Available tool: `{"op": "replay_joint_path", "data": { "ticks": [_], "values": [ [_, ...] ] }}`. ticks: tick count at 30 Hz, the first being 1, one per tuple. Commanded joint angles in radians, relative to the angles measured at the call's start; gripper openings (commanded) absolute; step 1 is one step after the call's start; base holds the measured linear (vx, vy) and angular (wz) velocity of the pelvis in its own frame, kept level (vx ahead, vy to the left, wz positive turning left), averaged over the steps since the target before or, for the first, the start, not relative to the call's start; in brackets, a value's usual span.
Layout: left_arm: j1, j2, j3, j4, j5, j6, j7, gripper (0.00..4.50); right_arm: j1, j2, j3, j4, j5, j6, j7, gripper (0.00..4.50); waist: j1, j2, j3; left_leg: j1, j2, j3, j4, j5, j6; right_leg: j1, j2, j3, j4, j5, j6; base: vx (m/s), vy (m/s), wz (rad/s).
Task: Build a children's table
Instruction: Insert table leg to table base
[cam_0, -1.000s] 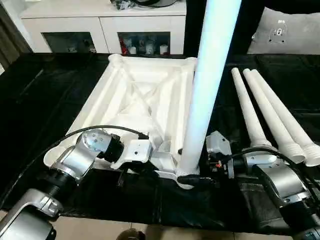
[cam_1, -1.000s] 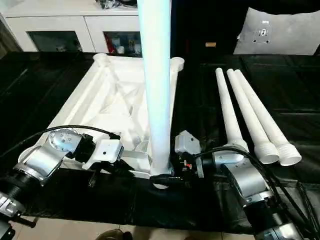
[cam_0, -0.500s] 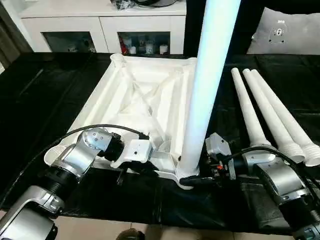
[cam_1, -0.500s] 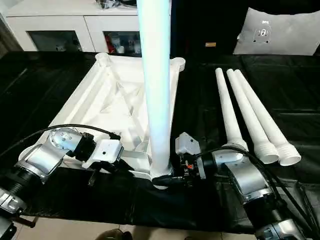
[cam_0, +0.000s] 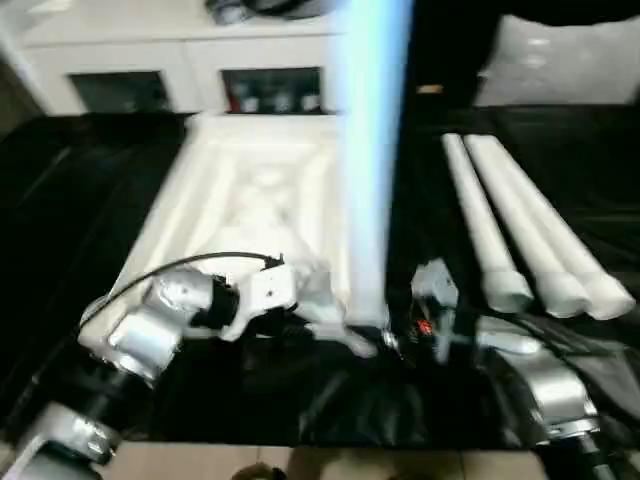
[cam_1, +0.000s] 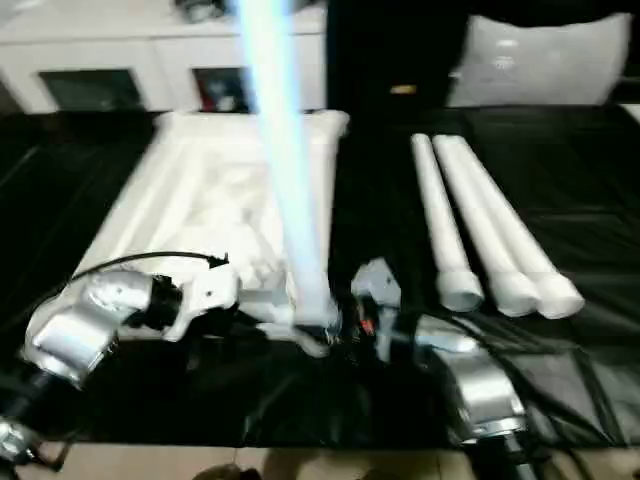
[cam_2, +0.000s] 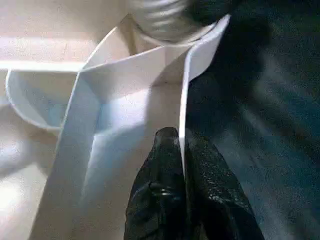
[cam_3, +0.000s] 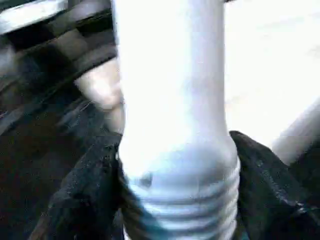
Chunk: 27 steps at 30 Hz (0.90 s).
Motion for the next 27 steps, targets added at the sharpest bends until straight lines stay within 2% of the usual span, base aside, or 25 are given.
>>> {"op": "replay_joint_path", "data": {
  "ticks": [1,2,3,4,5,6,7,9,11,12,15,16,17,18,19,21,27],
  "values": [
    [0.011,-0.111,-0.027,-0.029,0.03,0.077,0.171,0.0,0.021,0.092,0.097,0.018,-0.046,0.021,-0.106,2.75,-0.001,-0.008,-0.026,0.01,0.048,-0.031,-0.097,-0.374,-0.028,0.014,-0.074,0.036,-0.111,-0.443,-0.16,0.0,0.0,0.0],
    [0.012,-0.148,-0.021,-0.035,0.042,0.108,0.222,0.0,0.025,0.117,0.096,0.03,-0.066,0.009,-0.147,2.75,-0.004,-0.009,-0.027,0.01,0.047,-0.028,-0.097,-0.361,-0.024,0.013,-0.072,0.036,-0.113,-0.429,-0.158,0.0,0.0,0.0],
    [0.012,-0.148,-0.021,-0.035,0.042,0.108,0.222,0.0,0.025,0.117,0.096,0.03,-0.066,0.009,-0.147,2.74,-0.004,-0.006,-0.029,0.01,0.046,-0.027,-0.096,-0.338,-0.016,0.014,-0.071,0.036,-0.115,-0.394,-0.159,0.0,0.0,0.0],
    [0.007,-0.204,-0.014,-0.036,0.061,0.145,0.299,0.0,0.021,0.156,0.083,0.055,-0.093,-0.001,-0.221,2.74,-0.003,-0.002,-0.028,0.01,0.046,-0.025,-0.095,-0.337,-0.012,0.009,-0.071,0.038,-0.117,-0.385,-0.165,0.0,0.0,0.0],
    [0.004,-0.225,-0.013,-0.042,0.07,0.166,0.331,0.0,0.019,0.173,0.074,0.063,-0.107,0.002,-0.26,2.74,-0.004,-0.003,-0.026,0.009,0.046,-0.025,-0.095,-0.341,-0.012,0.008,-0.07,0.038,-0.118,-0.386,-0.167,0.0,0.0,0.0],
    [0.004,-0.225,-0.013,-0.042,0.07,0.166,0.331,0.0,0.019,0.173,0.074,0.063,-0.107,0.002,-0.26,2.74,-0.002,-0.006,-0.028,0.007,0.046,-0.025,-0.095,-0.337,-0.011,0.011,-0.072,0.039,-0.119,-0.382,-0.161,0.0,0.0,0.0],
    [0.0,-0.265,-0.026,-0.053,0.09,0.195,0.376,0.0,0.014,0.204,0.061,0.073,-0.114,-0.005,-0.312,2.74,0.0,0.007,-0.033,0.007,0.047,-0.027,-0.096,-0.311,-0.005,0.013,-0.067,0.037,-0.113,-0.325,-0.162,0.0,0.0,0.0],
    [0.0,-0.284,-0.035,-0.062,0.1,0.211,0.396,0.0,0.015,0.219,0.058,0.072,-0.114,-0.011,-0.334,2.74,-0.001,0.002,-0.035,0.003,0.046,-0.027,-0.096,-0.297,-0.005,0.018,-0.066,0.036,-0.109,-0.257,-0.168,0.0,0.0,0.0],
    [0.007,-0.301,-0.05,-0.079,0.11,0.24,0.402,0.0,0.022,0.229,0.061,0.059,-0.118,-0.01,-0.356,2.74,-0.001,0.001,-0.038,0.0,0.045,-0.026,-0.092,-0.271,0.004,0.022,-0.065,0.034,-0.105,-0.193,-0.175,0.0,0.0,0.0],
    [0.009,-0.305,-0.055,-0.08,0.116,0.244,0.405,0.0,0.029,0.234,0.052,0.055,-0.115,-0.007,-0.369,2.74,0.0,0.005,-0.043,-0.001,0.044,-0.026,-0.089,-0.252,0.012,0.027,-0.066,0.035,-0.103,-0.167,-0.18,0.0,0.0,0.0],
    [0.019,-0.271,-0.063,-0.085,0.129,0.227,0.387,0.0,0.044,0.231,0.017,0.042,-0.119,-0.019,-0.398,2.74,0.001,0.003,-0.048,-0.003,0.041,-0.023,-0.081,-0.192,0.031,0.031,-0.063,0.032,-0.095,-0.05,-0.196,0.0,0.0,0.0],
    [0.021,-0.249,-0.063,-0.09,0.128,0.221,0.376,0.0,0.042,0.228,0.001,0.042,-0.115,-0.028,-0.41,2.74,0.004,0.007,-0.056,-0.001,0.042,-0.023,-0.076,-0.163,0.039,0.034,-0.064,0.031,-0.091,0.007,-0.209,0.0,0.0,0.0],
    [0.025,-0.23,-0.058,-0.097,0.122,0.214,0.362,0.0,0.038,0.224,-0.011,0.039,-0.105,-0.033,-0.411,2.74,0.003,0.007,-0.056,-0.004,0.041,-0.023,-0.075,-0.148,0.043,0.036,-0.062,0.029,-0.087,0.034,-0.214,0.0,0.0,0.0],
    [0.028,-0.219,-0.056,-0.102,0.118,0.212,0.353,0.0,0.036,0.221,-0.017,0.038,-0.102,-0.039,-0.411,2.74,0.005,0.011,-0.062,-0.003,0.04,-0.022,-0.071,-0.126,0.051,0.038,-0.062,0.028,-0.083,0.076,-0.219,0.0,0.0,0.0],
    [0.034,-0.191,-0.049,-0.115,0.111,0.208,0.329,0.0,0.029,0.215,-0.031,0.032,-0.091,-0.054,-0.412,2.74,0.004,0.014,-0.062,-0.007,0.04,-0.023,-0.071,-0.117,0.053,0.042,-0.064,0.026,-0.08,0.096,-0.222,0.0,0.0,0.0],
    [0.041,-0.155,-0.045,-0.127,0.109,0.192,0.301,0.0,0.022,0.214,-0.049,0.019,-0.061,-0.059,-0.4,2.74,0.003,0.015,-0.064,-0.006,0.041,-0.024,-0.07,-0.118,0.052,0.043,-0.064,0.024,-0.077,0.107,-0.227,0.0,0.0,0.0],
    [0.041,-0.155,-0.045,-0.127,0.109,0.192,0.301,0.0,0.022,0.214,-0.049,0.019,-0.061,-0.059,-0.4,2.74,0.002,0.018,-0.065,-0.002,0.041,-0.021,-0.068,-0.118,0.044,0.045,-0.062,0.023,-0.075,0.118,-0.237,0.0,0.0,0.0]
  ]
}}
